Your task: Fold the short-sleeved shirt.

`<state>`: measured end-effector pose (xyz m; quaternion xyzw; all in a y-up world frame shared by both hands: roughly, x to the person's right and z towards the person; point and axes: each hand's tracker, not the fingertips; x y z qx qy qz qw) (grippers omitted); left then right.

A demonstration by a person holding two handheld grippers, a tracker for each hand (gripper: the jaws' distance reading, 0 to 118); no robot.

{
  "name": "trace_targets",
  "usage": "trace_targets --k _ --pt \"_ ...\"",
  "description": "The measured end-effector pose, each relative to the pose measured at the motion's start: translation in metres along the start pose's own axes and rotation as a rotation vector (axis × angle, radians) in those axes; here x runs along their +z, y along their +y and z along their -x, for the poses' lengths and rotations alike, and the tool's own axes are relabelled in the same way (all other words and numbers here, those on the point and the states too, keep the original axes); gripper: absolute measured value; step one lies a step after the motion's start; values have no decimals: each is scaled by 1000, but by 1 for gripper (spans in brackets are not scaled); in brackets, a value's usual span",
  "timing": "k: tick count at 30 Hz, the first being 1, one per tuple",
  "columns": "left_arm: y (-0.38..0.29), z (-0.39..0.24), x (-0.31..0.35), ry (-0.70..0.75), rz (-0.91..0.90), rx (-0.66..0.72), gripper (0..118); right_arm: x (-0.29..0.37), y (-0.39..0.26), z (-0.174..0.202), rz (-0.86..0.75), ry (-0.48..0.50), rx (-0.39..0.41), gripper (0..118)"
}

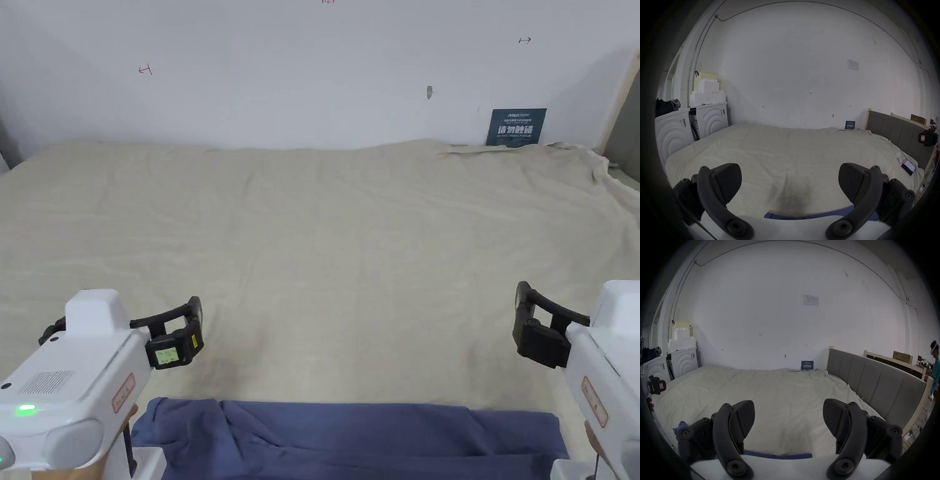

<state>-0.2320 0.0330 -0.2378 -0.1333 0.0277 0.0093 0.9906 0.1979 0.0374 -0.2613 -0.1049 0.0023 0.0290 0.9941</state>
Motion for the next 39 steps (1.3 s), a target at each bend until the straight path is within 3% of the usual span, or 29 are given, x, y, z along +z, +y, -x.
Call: trace_targets --k 3,5,6,7,8,9,11,19,25,30,35,37,39 --pt "-6 -6 2 -17 -15 -31 115 3 0 2 -21 14 -5 76" --pt "-9 -10 5 -32 -32 -54 87 3 0 4 -28 22 -14 53" --pt "-11 -13 5 -28 -36 -62 67 3 0 5 -29 24 -15 40" --pt "-12 -14 5 -29 -39 -68 40 3 0 6 -32 20 -13 22" --pt "-13 -16 5 -31 -43 -72 25 4 -1 7 -39 15 -6 8" --pt "-14 -16 6 -45 -44 -76 16 4 -2 8 -42 18 -5 2" --pt "-13 -18 7 -58 -44 -76 0 3 -3 8 -37 29 -9 0" --pt "-14 -5 1 -95 28 -49 0 1 -5 10 -19 42 -3 0" --pt "-18 51 -15 -217 228 93 0 -2 -6 8 6 41 -1 0" --pt "-35 93 -32 -235 403 113 0 -7 -8 8 26 35 7 0" --pt "-61 140 -58 -259 568 250 0 -12 -10 9 43 32 5 0" --pt "-73 154 -69 -255 631 293 12 -15 -12 11 53 28 6 0" --pt "-84 165 -80 -260 682 319 36 -17 -14 12 63 27 2 0"
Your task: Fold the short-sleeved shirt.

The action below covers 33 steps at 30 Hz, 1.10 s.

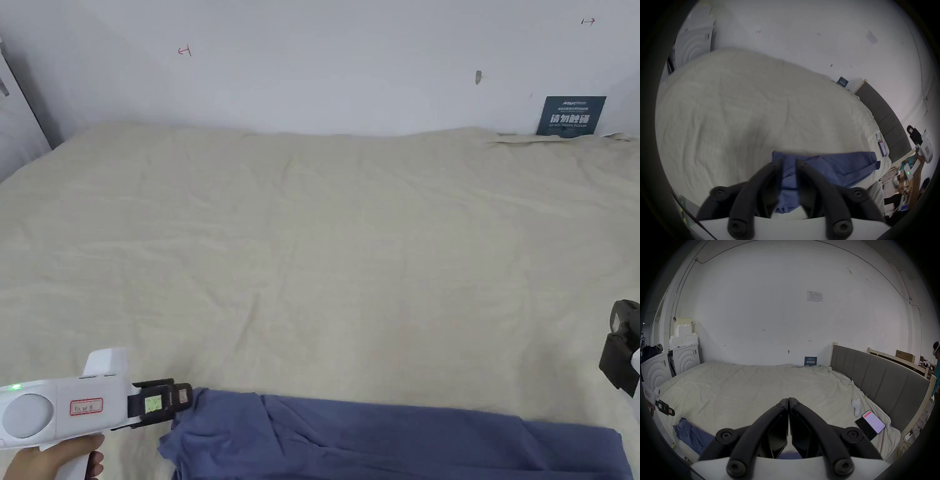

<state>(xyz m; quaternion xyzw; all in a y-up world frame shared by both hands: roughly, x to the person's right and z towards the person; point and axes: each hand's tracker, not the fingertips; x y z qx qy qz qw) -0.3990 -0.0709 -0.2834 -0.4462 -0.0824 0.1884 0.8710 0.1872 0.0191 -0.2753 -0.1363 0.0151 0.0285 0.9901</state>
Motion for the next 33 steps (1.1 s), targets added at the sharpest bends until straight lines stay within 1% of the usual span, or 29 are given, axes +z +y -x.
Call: trace_targets --k 1,2,3,4,8,9,11,12,14,15,17,20,21,23,24,28,31,33 --pt "1 6 -7 -1 23 10 63 -1 -1 0 6 1 -3 0" --pt "1 9 -13 0 41 17 79 -3 -3 1 12 4 -7 0" --pt "-3 6 -16 8 56 21 92 -4 -4 1 19 10 -14 0" --pt "-4 5 -21 -5 77 18 99 -6 -6 1 27 12 -22 0" --pt "-10 4 -36 -26 109 28 98 -9 -11 1 52 10 -27 0" --pt "-10 3 -40 -32 121 26 97 -10 -12 1 57 10 -28 0" --pt "-11 8 -47 -40 139 26 88 -11 -13 0 66 8 -27 0" --pt "-12 8 -49 -48 142 22 83 -11 -14 -1 70 7 -25 0" --pt "-12 5 -51 -58 144 25 69 -12 -16 -2 77 2 -22 0" --pt "-11 14 -56 -70 143 30 66 -13 -16 -3 80 1 -24 0" --pt "-9 15 -59 -66 146 31 54 -12 -16 -3 84 2 -28 0" --pt "-10 15 -58 -93 152 47 47 -12 -16 -5 83 -1 -23 0" --pt "-10 14 -58 -95 152 50 41 -11 -16 -6 83 -1 -23 0" --pt "-11 12 -58 -93 141 40 24 -12 -15 -7 84 -1 -24 0" --pt "-11 10 -57 -89 138 33 20 -12 -15 -7 85 0 -26 0" --pt "-9 -4 -45 -60 130 5 15 -12 -13 -6 83 4 -29 0" --pt "-1 -11 -31 -36 132 -27 14 -12 -11 -5 78 12 -28 0" --pt "6 -8 -23 -30 128 -24 13 -12 -10 -4 74 16 -27 0"
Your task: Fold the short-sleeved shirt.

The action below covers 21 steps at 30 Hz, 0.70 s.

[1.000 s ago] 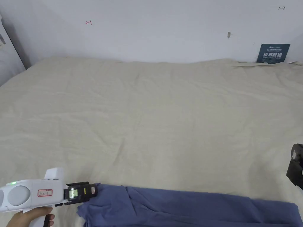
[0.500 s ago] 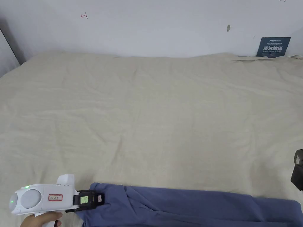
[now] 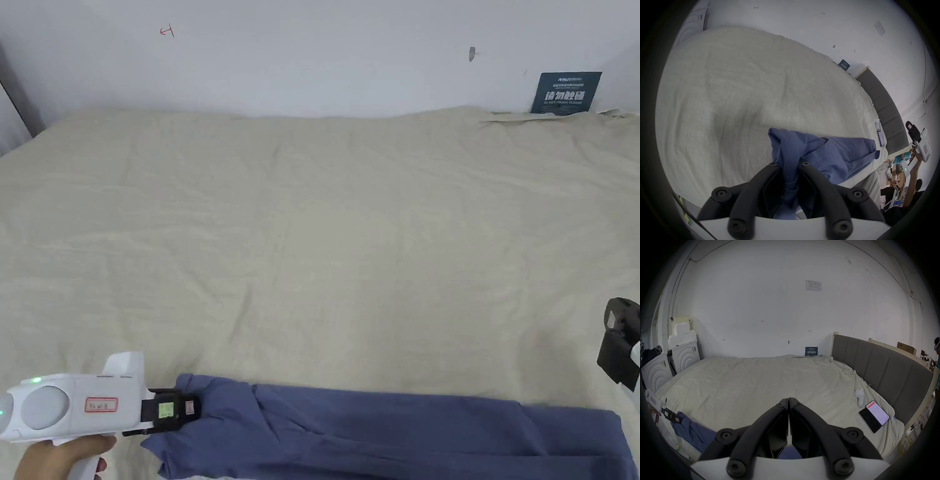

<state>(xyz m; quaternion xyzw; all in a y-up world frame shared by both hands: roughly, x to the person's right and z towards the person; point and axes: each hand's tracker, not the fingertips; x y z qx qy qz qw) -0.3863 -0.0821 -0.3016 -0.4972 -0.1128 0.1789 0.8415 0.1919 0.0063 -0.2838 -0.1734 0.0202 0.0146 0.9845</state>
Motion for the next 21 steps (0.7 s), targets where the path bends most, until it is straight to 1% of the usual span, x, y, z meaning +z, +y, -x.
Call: trace_targets --k 3,8,11,14,17,21 --pt "3 -6 13 23 -14 15 13 1 1 0 -2 7 0 0" --pt "5 -6 28 104 -17 34 13 3 1 -3 -7 10 2 0" --pt "4 -5 34 143 -20 48 13 6 1 -7 -14 4 -17 0" --pt "8 -21 36 182 -10 51 13 8 1 -11 -17 3 -24 0" --pt "14 -59 31 261 10 -18 13 11 0 -15 -19 5 -26 0" --pt "25 -113 28 241 24 -108 13 17 0 -21 -27 10 -30 0"
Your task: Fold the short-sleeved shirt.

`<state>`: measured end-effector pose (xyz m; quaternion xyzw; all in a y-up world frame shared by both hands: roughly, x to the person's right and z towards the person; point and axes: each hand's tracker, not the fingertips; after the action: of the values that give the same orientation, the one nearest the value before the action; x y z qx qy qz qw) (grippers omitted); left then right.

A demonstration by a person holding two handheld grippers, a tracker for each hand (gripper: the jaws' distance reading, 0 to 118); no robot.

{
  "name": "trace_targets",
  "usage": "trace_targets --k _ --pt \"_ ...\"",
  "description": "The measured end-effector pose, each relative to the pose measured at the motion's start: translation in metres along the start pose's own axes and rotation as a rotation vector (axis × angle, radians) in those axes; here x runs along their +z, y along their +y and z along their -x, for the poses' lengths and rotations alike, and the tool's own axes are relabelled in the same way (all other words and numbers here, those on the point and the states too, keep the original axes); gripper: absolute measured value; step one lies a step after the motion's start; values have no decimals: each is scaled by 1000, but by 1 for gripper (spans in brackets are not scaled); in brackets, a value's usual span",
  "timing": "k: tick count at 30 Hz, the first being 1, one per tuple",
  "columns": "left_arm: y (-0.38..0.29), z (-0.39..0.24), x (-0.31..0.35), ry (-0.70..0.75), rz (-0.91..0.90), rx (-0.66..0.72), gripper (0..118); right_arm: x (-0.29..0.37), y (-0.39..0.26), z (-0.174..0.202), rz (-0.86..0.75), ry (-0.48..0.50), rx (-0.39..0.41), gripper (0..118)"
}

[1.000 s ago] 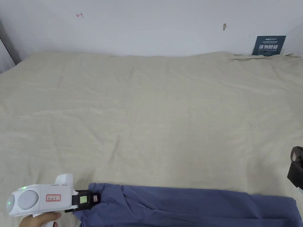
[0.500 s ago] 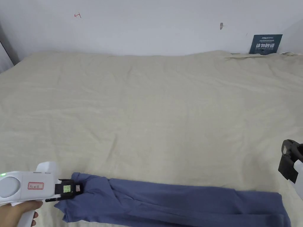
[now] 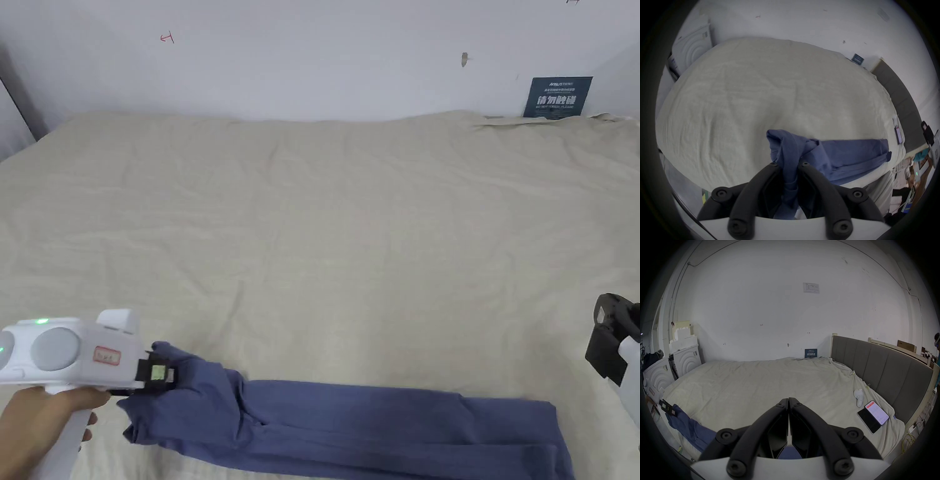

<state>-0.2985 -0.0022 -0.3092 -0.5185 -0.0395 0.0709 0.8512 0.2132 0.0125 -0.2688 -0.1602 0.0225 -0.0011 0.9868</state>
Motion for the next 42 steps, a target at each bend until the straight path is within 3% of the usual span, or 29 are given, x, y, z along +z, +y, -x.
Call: trace_targets --k 6,13,21,30,32,34,38,39,42 --pt "21 -63 -16 -155 22 -100 13 4 -4 -12 -16 -2 -20 0" --pt "22 -149 -71 -165 121 -259 13 12 -14 -26 -7 -20 -34 0" --pt "5 -205 -124 -123 163 -300 14 16 -22 -32 13 -38 -34 0" --pt "-8 -214 -130 -95 136 -301 15 17 -20 -29 27 -27 -12 0" --pt "-4 -208 -115 -162 90 -271 32 18 -18 -28 26 -27 -9 0" --pt "-2 -203 -93 -253 38 -226 63 19 -17 -27 25 -24 -8 0" --pt "2 -190 -54 -310 -82 -184 109 19 -15 -26 27 -23 -6 0" --pt "1 -185 -43 -314 -134 -182 114 20 -14 -26 28 -23 -7 0" --pt "-4 -167 -16 -319 -276 -148 115 23 -12 -25 27 -26 -2 0"
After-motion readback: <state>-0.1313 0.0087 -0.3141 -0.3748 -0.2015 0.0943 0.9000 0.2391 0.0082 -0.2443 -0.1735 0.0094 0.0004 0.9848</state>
